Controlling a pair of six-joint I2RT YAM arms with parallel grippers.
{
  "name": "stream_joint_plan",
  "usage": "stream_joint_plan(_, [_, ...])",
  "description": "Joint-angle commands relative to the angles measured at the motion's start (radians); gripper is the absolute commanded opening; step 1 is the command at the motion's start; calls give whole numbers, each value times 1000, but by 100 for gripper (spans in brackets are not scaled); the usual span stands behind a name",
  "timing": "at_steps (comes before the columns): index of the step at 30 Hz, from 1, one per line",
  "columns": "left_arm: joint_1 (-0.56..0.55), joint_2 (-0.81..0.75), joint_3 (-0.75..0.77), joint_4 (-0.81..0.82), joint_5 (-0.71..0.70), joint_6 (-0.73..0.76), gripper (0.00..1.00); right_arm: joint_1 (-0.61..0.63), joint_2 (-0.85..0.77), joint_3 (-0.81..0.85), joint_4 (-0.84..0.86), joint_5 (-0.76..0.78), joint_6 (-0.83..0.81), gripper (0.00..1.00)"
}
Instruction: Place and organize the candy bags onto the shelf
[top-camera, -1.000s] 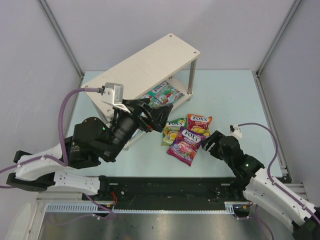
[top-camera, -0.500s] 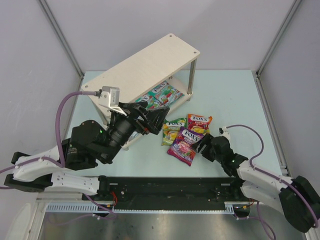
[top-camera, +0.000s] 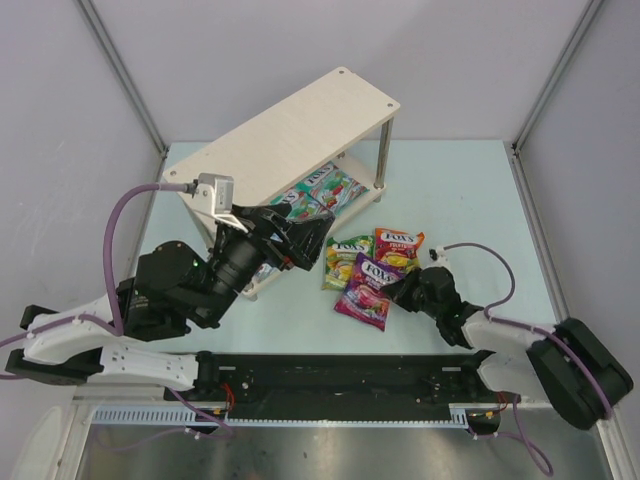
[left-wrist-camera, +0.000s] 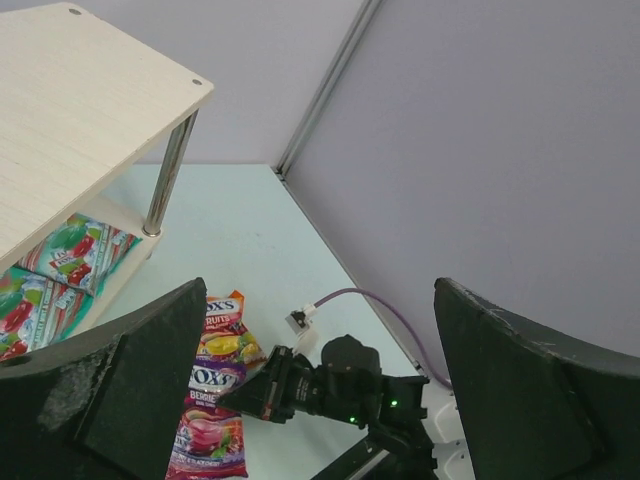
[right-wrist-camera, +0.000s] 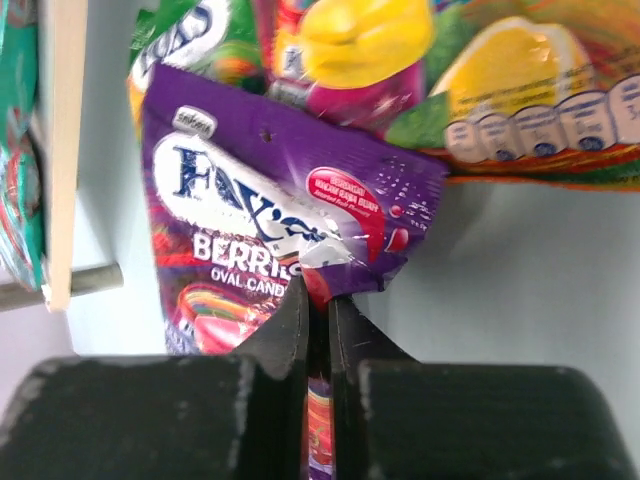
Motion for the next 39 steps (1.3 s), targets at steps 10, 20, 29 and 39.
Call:
stream_joint_plan(10, [296, 109, 193, -209, 584, 193, 100, -111, -709, 159, -505, -188, -438, 0])
stream_joint_plan(20, [512, 332, 269, -264, 1130, 458, 100, -262, -646, 262, -259, -735, -354, 0])
stream_joint_plan(29, [537, 358, 143, -212, 1267, 471, 99, -294, -663, 359, -192, -800, -333, 0])
stream_joint_plan(39, [555, 363, 82, -148, 1378, 426, 94, -316, -681, 395, -119, -823, -284, 0])
